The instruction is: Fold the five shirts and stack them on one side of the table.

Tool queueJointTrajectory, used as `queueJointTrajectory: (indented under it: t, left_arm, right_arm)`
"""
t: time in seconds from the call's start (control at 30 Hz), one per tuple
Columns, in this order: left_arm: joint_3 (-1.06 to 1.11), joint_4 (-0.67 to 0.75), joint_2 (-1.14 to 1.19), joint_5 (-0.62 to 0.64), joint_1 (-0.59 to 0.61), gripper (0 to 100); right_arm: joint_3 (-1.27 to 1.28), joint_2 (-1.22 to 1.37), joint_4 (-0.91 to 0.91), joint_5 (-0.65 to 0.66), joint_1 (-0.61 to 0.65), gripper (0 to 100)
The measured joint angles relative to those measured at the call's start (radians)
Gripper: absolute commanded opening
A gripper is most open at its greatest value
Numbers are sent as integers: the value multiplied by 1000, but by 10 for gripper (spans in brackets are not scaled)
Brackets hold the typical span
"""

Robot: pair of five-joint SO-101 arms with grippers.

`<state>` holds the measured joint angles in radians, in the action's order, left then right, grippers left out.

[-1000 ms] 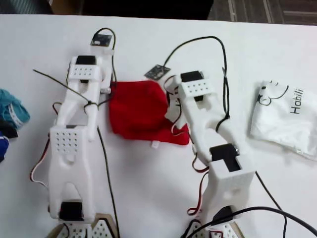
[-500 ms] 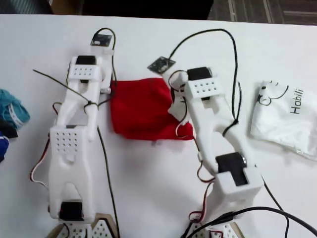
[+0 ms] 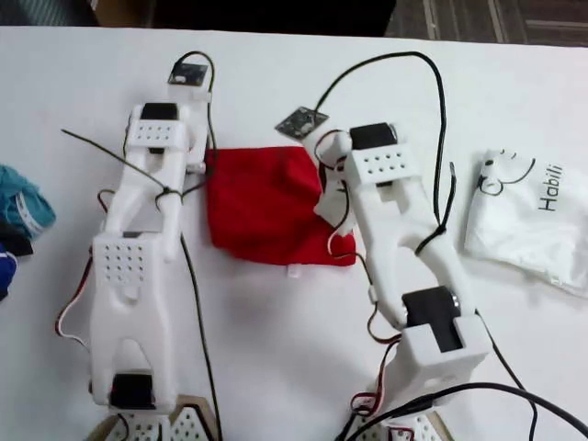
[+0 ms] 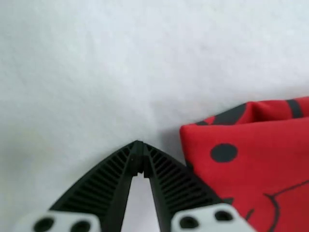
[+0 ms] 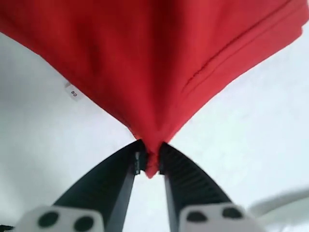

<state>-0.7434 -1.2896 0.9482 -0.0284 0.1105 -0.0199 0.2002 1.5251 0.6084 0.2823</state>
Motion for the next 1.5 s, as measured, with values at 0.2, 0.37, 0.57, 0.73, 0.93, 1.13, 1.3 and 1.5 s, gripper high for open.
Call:
queueJointTrajectory:
  t: [0.2, 0.37, 0.57, 0.73, 0.93, 1.13, 1.3, 1.5]
  left_arm:
    - [0, 0, 0, 0, 0, 25]
    - [0, 0, 0, 0, 0, 25]
    - [0, 0, 0, 0, 0, 25]
    - [0, 0, 0, 0, 0, 25]
    - [0, 0, 0, 0, 0, 25]
    - [0, 0, 0, 0, 0, 25]
    - [0, 0, 0, 0, 0, 25]
    - [0, 0, 0, 0, 0, 25]
  right_arm:
    - [0, 0, 89, -2, 0, 21]
    - [21, 0, 123, -3, 3, 22]
    - [110, 3, 69, 0, 21, 188]
    - [106, 3, 40, 14, 23, 241]
    - [-44, -121, 38, 38, 26, 241]
    - [-123, -173, -157, -34, 11, 241]
    - [-135, 9, -336, -81, -29, 243]
    - [-319, 338, -279, -86, -74, 244]
